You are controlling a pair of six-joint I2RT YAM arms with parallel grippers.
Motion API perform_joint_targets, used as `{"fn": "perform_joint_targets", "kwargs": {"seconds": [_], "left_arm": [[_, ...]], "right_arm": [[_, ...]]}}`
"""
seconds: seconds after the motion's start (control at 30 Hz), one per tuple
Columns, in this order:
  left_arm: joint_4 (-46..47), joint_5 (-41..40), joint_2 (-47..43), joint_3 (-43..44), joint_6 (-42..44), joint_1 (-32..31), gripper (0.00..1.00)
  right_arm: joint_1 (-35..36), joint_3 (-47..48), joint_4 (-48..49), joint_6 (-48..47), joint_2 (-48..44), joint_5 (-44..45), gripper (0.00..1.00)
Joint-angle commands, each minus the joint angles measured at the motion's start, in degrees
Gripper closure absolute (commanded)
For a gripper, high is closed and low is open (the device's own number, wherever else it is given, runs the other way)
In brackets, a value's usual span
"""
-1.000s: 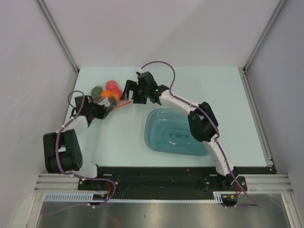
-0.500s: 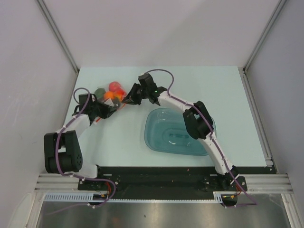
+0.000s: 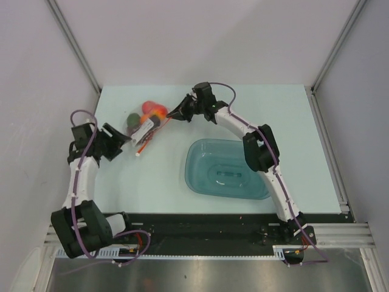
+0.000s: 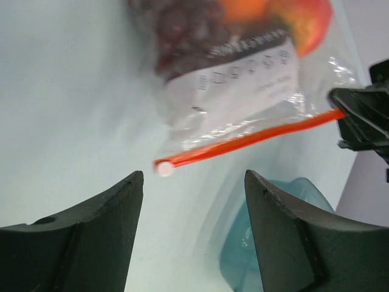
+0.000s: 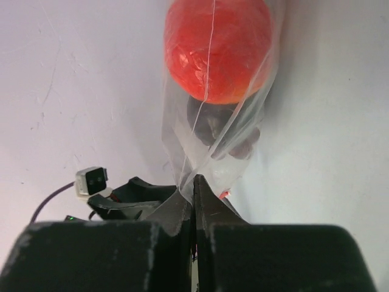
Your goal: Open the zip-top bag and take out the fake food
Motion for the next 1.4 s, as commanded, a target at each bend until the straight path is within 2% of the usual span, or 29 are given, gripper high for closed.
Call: {"fn": "perform_joint_targets", "kwargs": {"seconds": [0.0, 0.03, 0.13, 0.3, 0.33, 0.4, 0.43, 0.5, 0.6, 0.67, 0.83, 1.0, 1.07, 1.1, 1.17, 1.2, 1.27, 1.3, 1.37], "left_arm": [[-2.40, 3.90, -2.00, -4.66, 6.24, 5.39, 0.28], [-0.55, 6.53, -2.00, -7.28, 5.37, 6.87, 0.28], [13.03, 16.37, -0.60, -12.82, 2.03, 8.11, 0.27], [30.64, 26.22, 0.81, -20.04, -5.09, 9.61, 0.24], [32.32, 26.68, 2.29, -20.31, -4.14, 10.05, 0.23], [30.50, 26.94, 4.32, -17.44, -0.90, 10.14, 0.23], [25.88, 25.81, 6.77, -16.11, 2.77, 10.31, 0.24], [22.69, 24.40, 8.63, -13.56, 5.43, 10.40, 0.24], [25.99, 26.14, 11.27, -13.02, 5.71, 11.45, 0.22], [31.44, 31.74, 15.37, -12.59, 4.22, 11.55, 0.21], [38.99, 36.60, 20.24, -11.18, 1.41, 10.76, 0.22], [37.52, 36.61, 24.45, -9.16, 1.93, 7.77, 0.23], [39.71, 36.61, 25.16, -9.33, 0.71, 6.98, 0.27], [41.46, 36.18, 25.33, -9.68, -0.87, 7.06, 0.36], [42.00, 36.00, 25.16, -9.77, -1.50, 6.97, 0.47], [40.61, 35.82, 24.55, -9.16, -0.89, 6.97, 0.57], [38.85, 35.56, 23.67, -8.54, 0.34, 6.97, 0.66], [37.53, 35.47, 23.23, -8.02, 1.04, 6.97, 0.73], [37.26, 35.82, 22.44, -7.57, 0.96, 6.97, 0.86]], "right_arm": [[-0.14, 2.76, 1.06, 1.25, 0.10, -5.42, 1.00], [-0.14, 2.85, 1.67, 1.60, 0.28, -5.86, 1.00], [-0.23, 2.85, 2.20, 2.39, 0.19, -6.57, 1.00], [-0.31, 2.41, 3.52, 3.89, 0.46, -7.80, 1.00], [-0.31, 2.41, 3.61, 4.15, 0.54, -7.88, 1.00], [-0.40, 2.49, 4.31, 4.50, 0.54, -7.97, 1.00], [-0.58, 2.41, 4.22, 4.85, 0.46, -7.97, 1.00], [-0.66, 2.49, 4.57, 5.38, 0.63, -8.32, 1.00], [-0.93, 2.41, 4.66, 5.47, 0.54, -8.68, 1.00], [-1.10, 2.41, 4.66, 5.47, 0.46, -8.94, 1.00], [-1.28, 2.41, 5.27, 5.64, 0.81, -9.29, 1.00], [-1.20, 2.49, 5.98, 6.17, 1.16, -9.47, 1.00], [-1.37, 2.50, 5.98, 6.26, 1.16, -9.90, 1.00], [-1.37, 2.49, 6.07, 5.74, 1.16, -9.91, 1.00], [-1.46, 2.23, 5.63, 5.47, 1.16, -9.91, 1.00], [-1.63, 2.23, 5.54, 5.12, 1.16, -9.91, 1.00], [-1.81, 2.32, 5.45, 4.24, 1.25, -10.17, 1.00], [-1.81, 2.32, 5.19, 3.63, 1.25, -10.17, 1.00], [-2.16, 2.58, 3.53, 1.00, 1.07, -10.00, 0.93]]}}
